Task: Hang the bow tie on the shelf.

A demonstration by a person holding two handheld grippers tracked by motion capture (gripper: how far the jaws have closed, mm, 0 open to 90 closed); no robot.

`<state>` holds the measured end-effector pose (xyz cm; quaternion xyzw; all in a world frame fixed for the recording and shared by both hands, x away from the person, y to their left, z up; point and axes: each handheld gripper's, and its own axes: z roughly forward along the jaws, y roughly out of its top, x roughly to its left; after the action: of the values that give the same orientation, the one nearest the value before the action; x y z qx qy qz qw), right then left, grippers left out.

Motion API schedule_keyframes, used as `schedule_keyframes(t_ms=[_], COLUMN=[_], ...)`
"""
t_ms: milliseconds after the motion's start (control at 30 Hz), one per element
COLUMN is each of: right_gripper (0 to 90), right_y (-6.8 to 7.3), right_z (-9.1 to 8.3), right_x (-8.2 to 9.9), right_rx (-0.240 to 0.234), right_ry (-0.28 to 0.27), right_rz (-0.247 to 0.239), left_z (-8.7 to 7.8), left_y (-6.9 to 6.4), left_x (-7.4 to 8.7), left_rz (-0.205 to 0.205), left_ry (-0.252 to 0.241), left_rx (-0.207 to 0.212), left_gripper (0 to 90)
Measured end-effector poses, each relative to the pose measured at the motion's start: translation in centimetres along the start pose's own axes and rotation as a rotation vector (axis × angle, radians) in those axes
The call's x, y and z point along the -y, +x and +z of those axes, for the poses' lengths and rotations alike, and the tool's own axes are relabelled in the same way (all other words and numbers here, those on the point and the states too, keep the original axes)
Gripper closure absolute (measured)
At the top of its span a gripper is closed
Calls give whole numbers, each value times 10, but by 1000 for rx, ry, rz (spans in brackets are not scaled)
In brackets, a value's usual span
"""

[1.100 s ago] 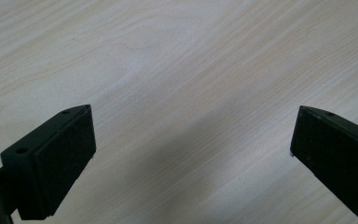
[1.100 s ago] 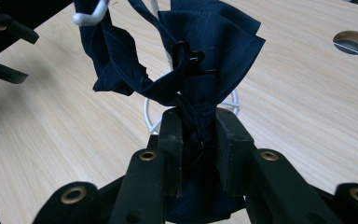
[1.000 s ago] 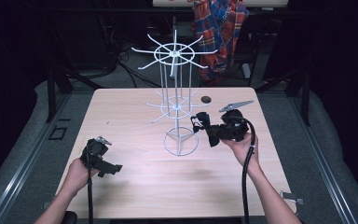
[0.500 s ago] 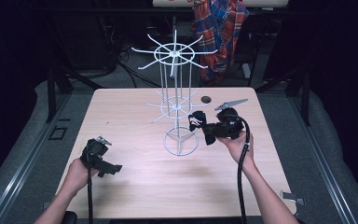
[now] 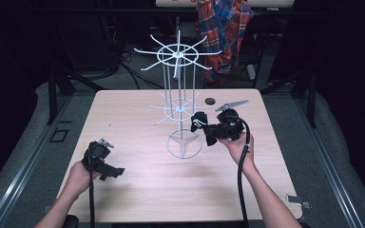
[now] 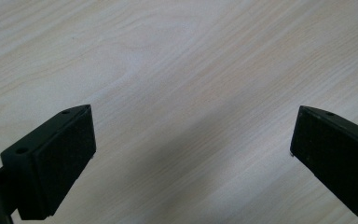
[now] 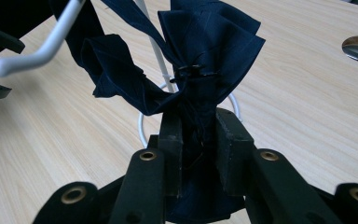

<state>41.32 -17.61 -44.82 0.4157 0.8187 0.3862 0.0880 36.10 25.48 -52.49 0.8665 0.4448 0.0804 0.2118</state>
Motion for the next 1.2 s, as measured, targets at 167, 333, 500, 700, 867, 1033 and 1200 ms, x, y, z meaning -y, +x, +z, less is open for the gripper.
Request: schedule_keyframes(t_ms=[167,333,500,700,867,1033,1200], right_gripper=[738,736,735,733,732,725,710], right_y=[-3,-5,-5,-6,-6,-4,-3], right_z=[6,11,13,13,17,19,22], right_x=[2,4,4,5,3,3,4], right_rx=[0,0,-4,-2,-10,-10,-22], right_ry=[-4,-6,-6,-21,-37,-31,-23], right_rz=[14,20,26,30,33,30,29], left_z=[0,0,0,1,0,0,0], left_y=[0,0,0,0,0,0,0], left_x=[0,0,0,0,0,1,0], left_rz=[3,2,4,6,5,3,7], left_ry=[2,-1,2,5,1,1,2], left_rx=[0,-1,-1,0,0,1,2], left_gripper=[1,2,1,2,2,2,2])
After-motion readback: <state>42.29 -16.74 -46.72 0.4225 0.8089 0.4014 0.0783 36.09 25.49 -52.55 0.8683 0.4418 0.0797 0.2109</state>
